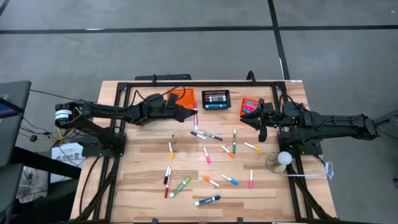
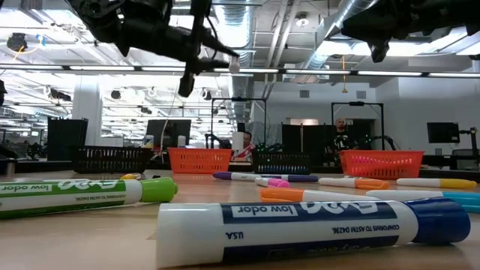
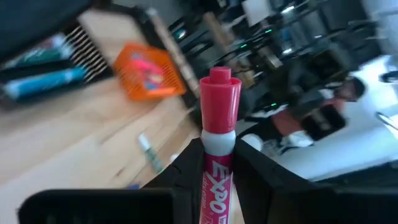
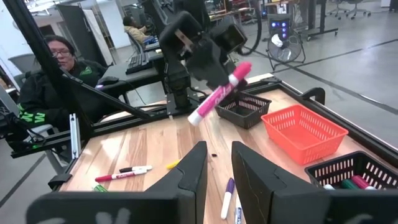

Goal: Pick & Place Markers
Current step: Put the top white red marker into the middle black bin

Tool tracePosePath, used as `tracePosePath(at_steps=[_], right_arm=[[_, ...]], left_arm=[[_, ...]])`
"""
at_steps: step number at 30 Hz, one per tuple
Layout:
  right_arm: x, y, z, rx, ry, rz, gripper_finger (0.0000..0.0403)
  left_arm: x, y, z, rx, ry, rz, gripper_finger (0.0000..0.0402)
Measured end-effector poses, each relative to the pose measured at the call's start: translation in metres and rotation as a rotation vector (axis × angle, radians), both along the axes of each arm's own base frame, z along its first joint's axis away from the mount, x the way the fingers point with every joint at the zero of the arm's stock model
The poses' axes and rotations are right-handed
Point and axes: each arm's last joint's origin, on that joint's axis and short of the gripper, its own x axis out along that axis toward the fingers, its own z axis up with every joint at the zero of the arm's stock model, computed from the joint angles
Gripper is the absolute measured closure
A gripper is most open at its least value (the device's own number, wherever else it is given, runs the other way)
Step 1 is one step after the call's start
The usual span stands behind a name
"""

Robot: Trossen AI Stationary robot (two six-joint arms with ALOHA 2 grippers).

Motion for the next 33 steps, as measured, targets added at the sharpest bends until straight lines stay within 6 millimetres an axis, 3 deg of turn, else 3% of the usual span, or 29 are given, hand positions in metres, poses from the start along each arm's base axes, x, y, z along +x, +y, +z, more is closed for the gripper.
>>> tracePosePath(at_steps=[11, 15, 18, 23, 27, 33], right_arm=[[0.000, 0.000, 0.000, -0.002, 0.000, -0.009, 0.0339], [0.000, -0.001, 0.000, -0.004, 0.001, -0.023, 0.0339], [0.000, -0.001, 0.000, -0.004, 0.001, -0.024, 0.0339], [0.000, -0.002, 0.000, 0.005, -0.001, -0.038, 0.0339], [0.000, -0.004, 0.000, 0.015, -0.002, -0.049, 0.0339], [-0.001, -0.005, 0.000, 0.017, -0.002, -0.058, 0.0339]], left_arm=[[0.001, 0.001, 0.000, -0.060, -0.016, 0.043, 0.0335], [0.003, -0.001, -0.009, -0.106, 0.030, 0.117, 0.0336], [0.017, 0.000, -0.013, -0.117, 0.043, 0.155, 0.0336], [0.055, 0.012, -0.011, -0.078, 0.048, 0.173, 0.0336], [0.082, 0.032, -0.009, -0.002, 0.096, 0.165, 0.0336], [0.098, 0.065, -0.007, 0.126, 0.241, 0.171, 0.0336]])
